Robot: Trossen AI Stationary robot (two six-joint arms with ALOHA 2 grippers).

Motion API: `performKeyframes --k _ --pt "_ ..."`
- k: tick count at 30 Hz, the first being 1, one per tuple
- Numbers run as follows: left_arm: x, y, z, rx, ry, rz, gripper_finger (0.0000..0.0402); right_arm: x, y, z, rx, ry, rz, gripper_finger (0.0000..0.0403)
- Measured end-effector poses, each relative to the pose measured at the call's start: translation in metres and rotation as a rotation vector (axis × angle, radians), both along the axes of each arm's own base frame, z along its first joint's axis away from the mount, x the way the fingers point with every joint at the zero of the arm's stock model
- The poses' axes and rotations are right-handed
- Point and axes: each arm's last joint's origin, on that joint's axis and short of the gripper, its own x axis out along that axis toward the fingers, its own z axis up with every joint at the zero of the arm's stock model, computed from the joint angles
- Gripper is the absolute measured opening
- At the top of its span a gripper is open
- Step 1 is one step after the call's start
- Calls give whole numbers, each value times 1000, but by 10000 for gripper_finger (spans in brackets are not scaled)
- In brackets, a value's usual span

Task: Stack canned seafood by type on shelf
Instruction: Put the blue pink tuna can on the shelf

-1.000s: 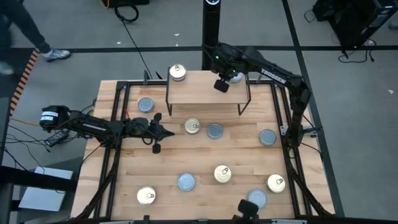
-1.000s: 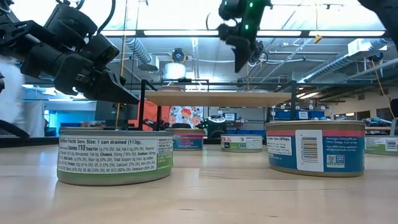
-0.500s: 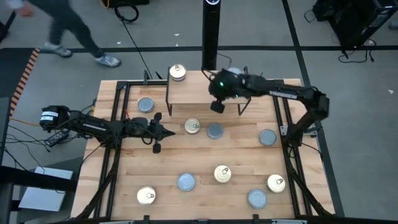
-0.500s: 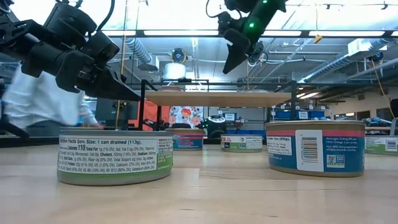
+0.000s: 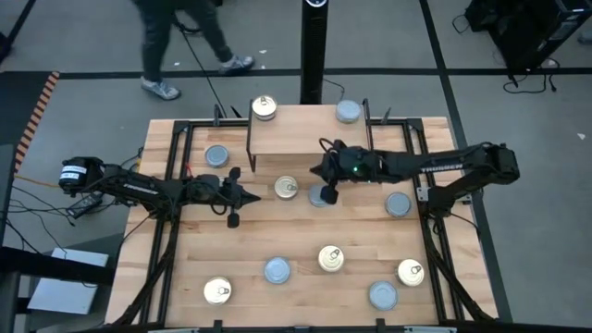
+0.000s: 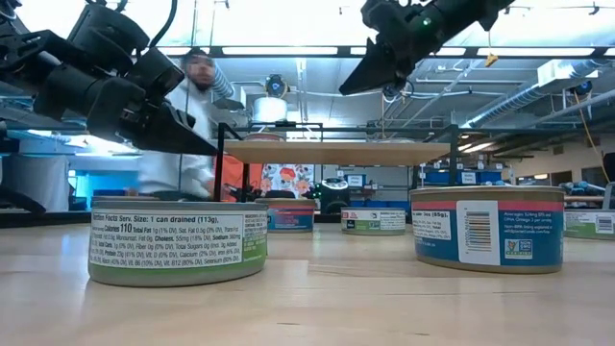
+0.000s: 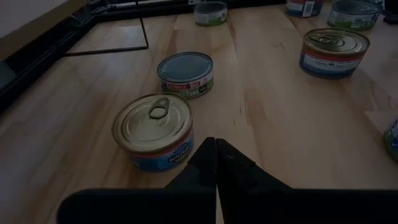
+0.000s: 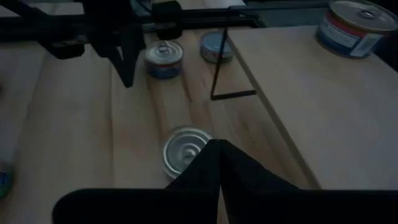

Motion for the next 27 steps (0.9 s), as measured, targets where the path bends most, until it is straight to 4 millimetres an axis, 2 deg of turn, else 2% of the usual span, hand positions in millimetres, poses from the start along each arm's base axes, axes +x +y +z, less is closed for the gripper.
performKeyframes --k 6,27 --pt "1 0 2 0 -21 1 1 0 1 0 -1 -9 3 39" --pt "1 1 2 11 -19 19 1 1 1 1 -3 -25 2 36"
